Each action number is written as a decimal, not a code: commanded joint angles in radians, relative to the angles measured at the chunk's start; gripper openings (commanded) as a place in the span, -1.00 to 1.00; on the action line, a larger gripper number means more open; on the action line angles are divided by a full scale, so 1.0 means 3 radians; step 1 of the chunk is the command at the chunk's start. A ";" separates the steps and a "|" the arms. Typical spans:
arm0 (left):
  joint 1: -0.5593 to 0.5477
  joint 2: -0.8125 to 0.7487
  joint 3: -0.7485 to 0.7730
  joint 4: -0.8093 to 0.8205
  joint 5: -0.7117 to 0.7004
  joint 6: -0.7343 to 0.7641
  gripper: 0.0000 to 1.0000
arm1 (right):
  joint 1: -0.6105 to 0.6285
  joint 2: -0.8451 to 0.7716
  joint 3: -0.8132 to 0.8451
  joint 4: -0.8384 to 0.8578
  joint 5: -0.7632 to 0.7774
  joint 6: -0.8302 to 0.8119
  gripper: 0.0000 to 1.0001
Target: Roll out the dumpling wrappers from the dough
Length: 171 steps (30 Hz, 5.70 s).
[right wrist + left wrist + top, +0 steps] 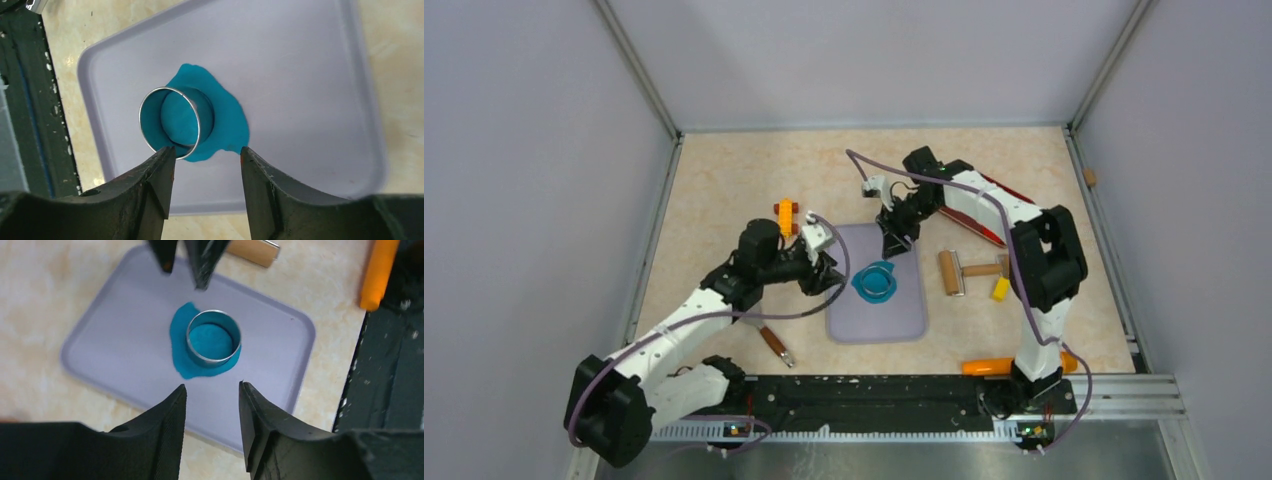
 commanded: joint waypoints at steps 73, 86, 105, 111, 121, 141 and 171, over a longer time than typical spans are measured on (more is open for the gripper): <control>-0.0872 0.2147 0.0849 -0.0491 0.0318 0.2569 -1.00 | 0.0430 0.0268 -0.0628 0.0703 0.0267 -0.0045 -1.00; -0.0872 0.2272 0.0815 -0.0644 0.0258 0.2723 -1.00 | 0.0561 -0.0116 -0.1090 0.1310 0.0606 0.0160 -1.00; -0.0875 0.2267 0.0856 -0.0885 0.0532 0.2442 -1.00 | 0.0675 -0.0228 -0.1279 0.1246 0.0776 0.0852 -1.00; -0.0901 0.2294 0.0793 -0.0733 0.0728 0.1882 -1.00 | 0.0677 -0.0072 -0.1142 0.1333 0.0803 0.0765 -1.00; -0.0901 0.2236 0.0594 -0.0159 0.0774 0.0997 -1.00 | 0.0697 0.0216 -0.0754 0.1227 0.0538 0.0559 -1.00; -0.0491 0.1431 0.1101 -0.0679 0.0423 0.1007 -0.20 | 0.0667 -0.0312 -0.0636 0.1028 0.0511 0.0700 -0.57; 0.0106 0.2334 0.1906 -0.0964 -0.0357 -0.0097 -0.04 | -0.0043 -0.1365 -0.0431 0.0427 0.1275 0.0957 -0.56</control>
